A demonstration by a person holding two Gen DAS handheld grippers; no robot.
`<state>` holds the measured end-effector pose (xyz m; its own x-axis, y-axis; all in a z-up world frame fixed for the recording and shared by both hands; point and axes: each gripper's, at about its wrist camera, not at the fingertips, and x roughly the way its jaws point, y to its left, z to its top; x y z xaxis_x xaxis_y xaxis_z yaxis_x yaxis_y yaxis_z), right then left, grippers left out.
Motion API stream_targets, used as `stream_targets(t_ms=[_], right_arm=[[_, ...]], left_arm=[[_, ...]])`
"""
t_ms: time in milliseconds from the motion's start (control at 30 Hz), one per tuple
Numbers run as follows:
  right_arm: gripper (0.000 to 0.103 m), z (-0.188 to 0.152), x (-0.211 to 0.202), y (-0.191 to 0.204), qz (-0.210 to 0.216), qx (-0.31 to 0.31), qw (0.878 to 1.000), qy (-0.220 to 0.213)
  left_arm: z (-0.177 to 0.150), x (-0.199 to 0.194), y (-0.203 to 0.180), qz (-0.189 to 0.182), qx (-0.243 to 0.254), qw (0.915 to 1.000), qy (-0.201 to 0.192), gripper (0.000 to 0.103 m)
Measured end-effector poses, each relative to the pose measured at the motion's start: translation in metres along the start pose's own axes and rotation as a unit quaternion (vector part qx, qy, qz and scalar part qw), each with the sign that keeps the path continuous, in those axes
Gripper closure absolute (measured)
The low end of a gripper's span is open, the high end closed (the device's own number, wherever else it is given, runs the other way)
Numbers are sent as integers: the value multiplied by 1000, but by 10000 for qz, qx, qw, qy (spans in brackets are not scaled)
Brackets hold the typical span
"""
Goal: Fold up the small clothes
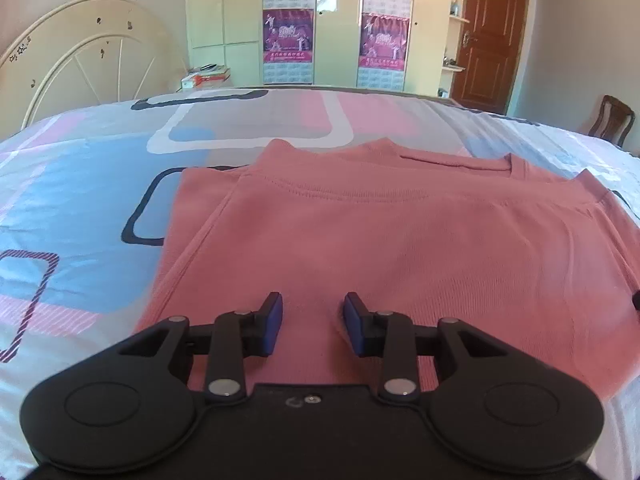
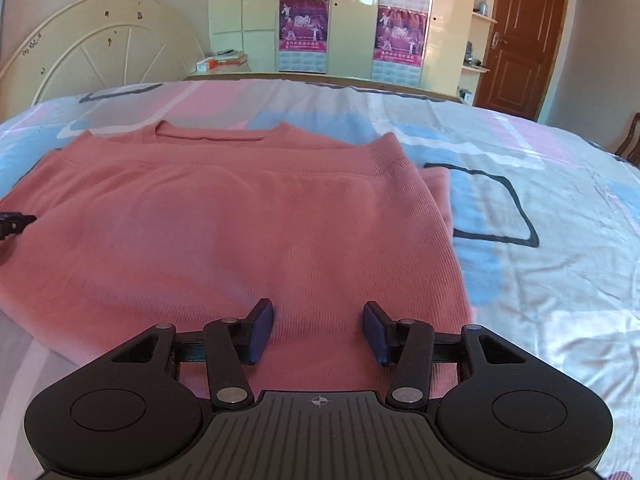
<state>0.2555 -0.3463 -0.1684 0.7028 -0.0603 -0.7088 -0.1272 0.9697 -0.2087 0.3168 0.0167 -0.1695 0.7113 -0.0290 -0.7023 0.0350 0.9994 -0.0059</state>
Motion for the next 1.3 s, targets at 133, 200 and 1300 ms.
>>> stream_targets(t_ms=[133,200,1300], right_arm=[[55,5,-20,12,169,67,9998,-129],[54,10,-27,25,360,116,9990,-228],[54,22,-6,127,580,-197,9981,100]], left_arm=[[3,-21,-11,23,-40,9999,-127,64],[-1,-27,-18,35,19,9999,-167,54],[-16,-22,-4,-222,319,9986,349,35]])
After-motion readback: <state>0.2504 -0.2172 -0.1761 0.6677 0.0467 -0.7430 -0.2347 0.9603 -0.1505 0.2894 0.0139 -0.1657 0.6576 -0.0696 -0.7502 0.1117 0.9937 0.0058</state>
